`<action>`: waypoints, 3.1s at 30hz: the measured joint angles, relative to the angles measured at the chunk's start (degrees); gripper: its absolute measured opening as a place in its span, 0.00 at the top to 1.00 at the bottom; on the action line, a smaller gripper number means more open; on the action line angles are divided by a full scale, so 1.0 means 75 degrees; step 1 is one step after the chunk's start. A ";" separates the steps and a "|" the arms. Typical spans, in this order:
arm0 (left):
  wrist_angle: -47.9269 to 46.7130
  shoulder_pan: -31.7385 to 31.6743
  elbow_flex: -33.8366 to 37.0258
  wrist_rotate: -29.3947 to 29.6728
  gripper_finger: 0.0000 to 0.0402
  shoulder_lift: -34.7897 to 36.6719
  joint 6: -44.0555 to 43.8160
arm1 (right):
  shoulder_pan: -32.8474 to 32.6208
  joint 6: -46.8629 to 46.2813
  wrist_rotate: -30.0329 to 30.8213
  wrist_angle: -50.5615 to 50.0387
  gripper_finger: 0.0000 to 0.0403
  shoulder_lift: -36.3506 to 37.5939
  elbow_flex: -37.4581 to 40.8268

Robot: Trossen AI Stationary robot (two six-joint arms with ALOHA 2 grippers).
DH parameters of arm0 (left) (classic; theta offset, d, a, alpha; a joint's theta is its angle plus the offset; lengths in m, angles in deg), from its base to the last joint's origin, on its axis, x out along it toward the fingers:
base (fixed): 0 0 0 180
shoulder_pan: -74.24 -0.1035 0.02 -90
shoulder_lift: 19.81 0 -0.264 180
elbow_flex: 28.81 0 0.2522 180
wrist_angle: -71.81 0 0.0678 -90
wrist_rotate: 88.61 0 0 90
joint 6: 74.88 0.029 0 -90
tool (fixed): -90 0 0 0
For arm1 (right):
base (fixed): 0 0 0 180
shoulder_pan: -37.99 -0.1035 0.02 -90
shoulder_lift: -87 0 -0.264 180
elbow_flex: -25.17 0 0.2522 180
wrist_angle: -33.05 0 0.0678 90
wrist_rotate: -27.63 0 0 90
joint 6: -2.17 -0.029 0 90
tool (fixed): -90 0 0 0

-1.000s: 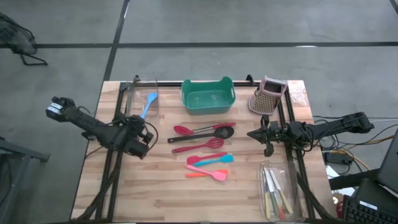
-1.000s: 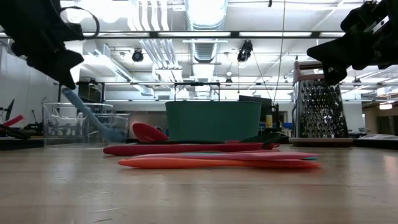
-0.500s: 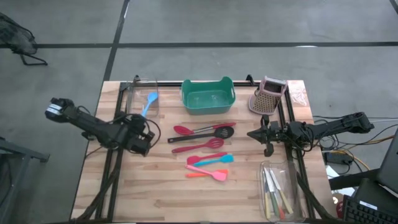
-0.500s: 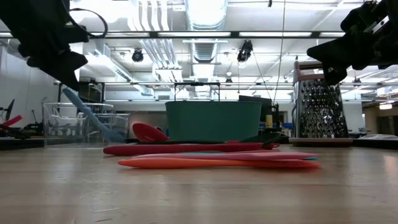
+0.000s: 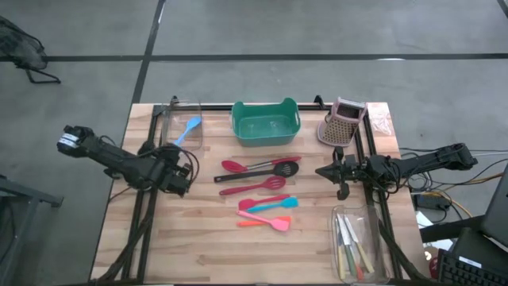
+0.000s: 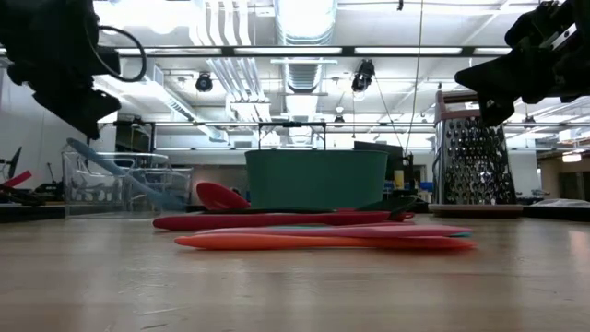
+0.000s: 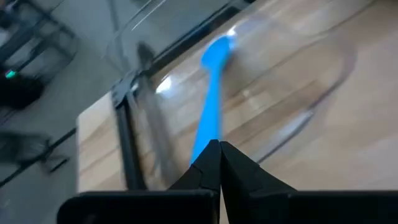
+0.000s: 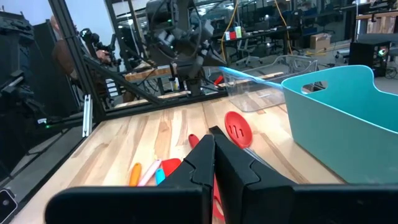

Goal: Pick & Place Kitchen Items
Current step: Put the blue serving spoon into the top transparent bin, then put the dark red slotted spoon into the top transparent bin

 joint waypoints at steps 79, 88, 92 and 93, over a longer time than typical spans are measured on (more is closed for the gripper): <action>1.2605 -0.0417 0.0305 -0.3314 0.80 -0.4408 0.9574 | -0.0003 0.0002 -0.0001 -0.0002 0.98 0.0000 0.0000; 1.0792 -0.0185 0.0315 -0.3045 0.80 -0.2406 0.9373 | 0.0000 0.0001 0.0000 -0.0001 0.98 0.0000 0.0000; 0.9727 -0.0060 0.0312 -0.2024 0.80 -0.1363 0.8692 | 0.0000 0.0001 0.0000 -0.0003 0.98 0.0000 0.0000; 0.9416 -0.0076 0.0312 -0.1641 0.80 -0.1090 0.8380 | 0.0000 0.0000 0.0000 0.0000 0.98 0.0000 0.0000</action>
